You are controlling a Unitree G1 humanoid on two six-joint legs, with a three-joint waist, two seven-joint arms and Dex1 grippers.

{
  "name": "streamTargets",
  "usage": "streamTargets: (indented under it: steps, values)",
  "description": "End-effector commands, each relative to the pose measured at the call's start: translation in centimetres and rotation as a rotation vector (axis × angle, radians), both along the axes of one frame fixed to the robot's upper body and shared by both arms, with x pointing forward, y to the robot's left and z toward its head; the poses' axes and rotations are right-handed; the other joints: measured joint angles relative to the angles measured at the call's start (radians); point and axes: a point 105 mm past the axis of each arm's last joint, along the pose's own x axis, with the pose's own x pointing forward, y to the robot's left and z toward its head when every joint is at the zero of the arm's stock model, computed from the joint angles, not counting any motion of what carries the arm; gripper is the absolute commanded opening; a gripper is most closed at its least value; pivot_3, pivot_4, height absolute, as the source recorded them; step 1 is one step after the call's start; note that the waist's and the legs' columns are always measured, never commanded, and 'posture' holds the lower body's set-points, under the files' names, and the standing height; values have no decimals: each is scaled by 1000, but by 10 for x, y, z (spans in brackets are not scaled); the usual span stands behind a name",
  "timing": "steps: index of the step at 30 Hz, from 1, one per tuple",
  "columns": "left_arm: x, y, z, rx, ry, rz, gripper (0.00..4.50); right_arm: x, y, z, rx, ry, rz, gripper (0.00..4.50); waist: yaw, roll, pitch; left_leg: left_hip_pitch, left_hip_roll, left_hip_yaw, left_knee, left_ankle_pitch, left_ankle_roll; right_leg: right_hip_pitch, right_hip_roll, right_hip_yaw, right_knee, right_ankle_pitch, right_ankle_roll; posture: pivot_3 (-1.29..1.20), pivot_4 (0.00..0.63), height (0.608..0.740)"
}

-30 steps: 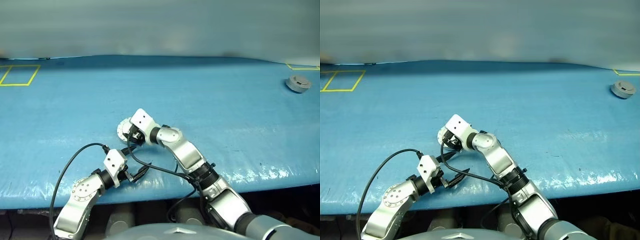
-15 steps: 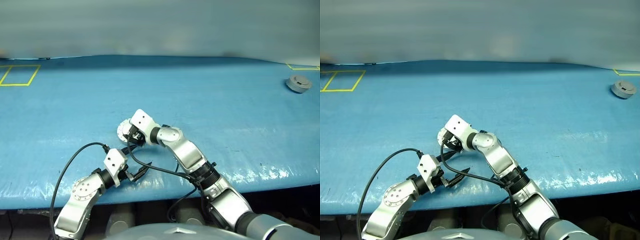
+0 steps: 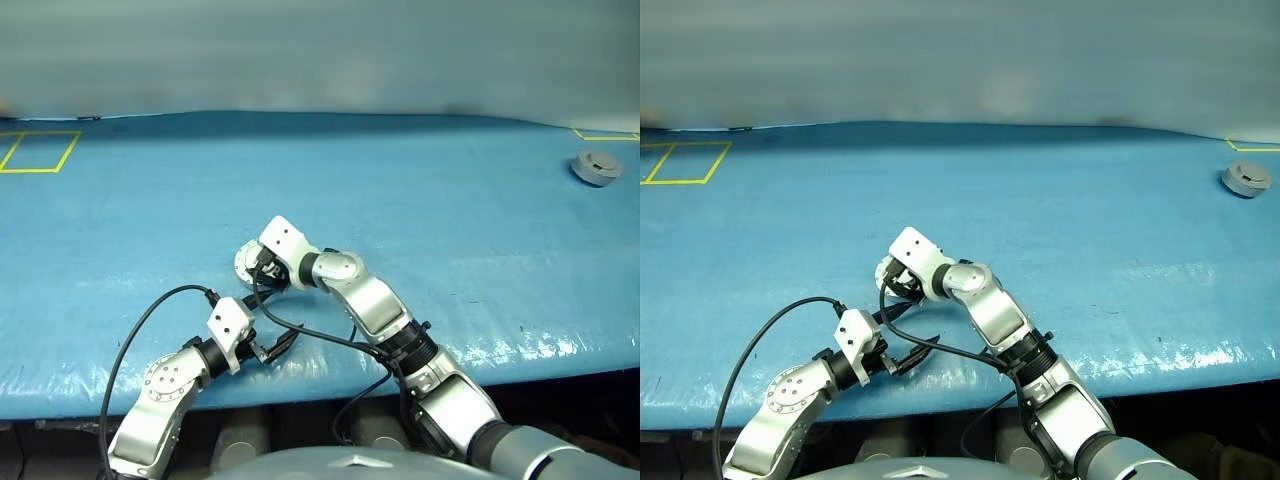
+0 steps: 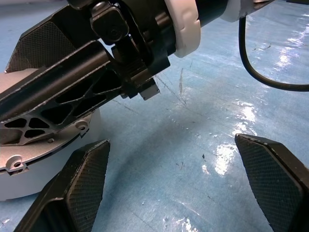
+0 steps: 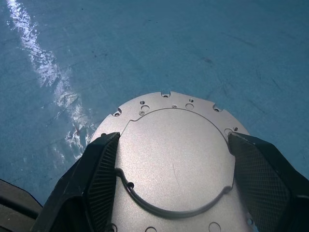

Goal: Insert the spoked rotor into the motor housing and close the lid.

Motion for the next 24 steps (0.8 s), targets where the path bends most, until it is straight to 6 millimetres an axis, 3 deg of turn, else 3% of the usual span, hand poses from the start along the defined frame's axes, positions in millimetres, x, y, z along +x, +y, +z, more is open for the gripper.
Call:
streamTargets:
  steps: [1,3,5,13,17,24]
  values:
    - [1,5,11,-23,-40,27,4500,-5,-2,-16,-47,45,4,3246,0,0,0,0,0,0,0,0,0,0,0,0,0,0,0,0,150,740]
    - [-1,12,11,-8,-40,51,4500,-3,-4,-18,-65,38,-1,3246,-1,0,0,0,0,0,0,0,0,0,0,0,0,0,0,0,150,740]
    - [-5,19,11,-1,-36,71,4120,-3,-4,-18,-64,43,1,3246,-2,0,0,0,0,0,0,0,0,-1,0,0,0,0,0,0,150,740]
    - [-18,59,13,56,-27,214,1503,-3,-1,-17,-55,42,10,3246,-2,0,0,0,6,0,0,0,0,-4,-1,0,-1,0,0,0,150,740]
    - [-11,83,20,102,-97,321,168,-3,0,-15,-43,36,20,3246,-2,0,0,0,6,0,0,0,0,-4,-1,-1,-1,0,0,0,150,740]
    - [23,107,32,136,-191,427,46,-2,0,-16,-45,31,19,3246,-1,0,0,0,6,0,0,0,0,-4,0,-1,-1,0,0,0,150,740]
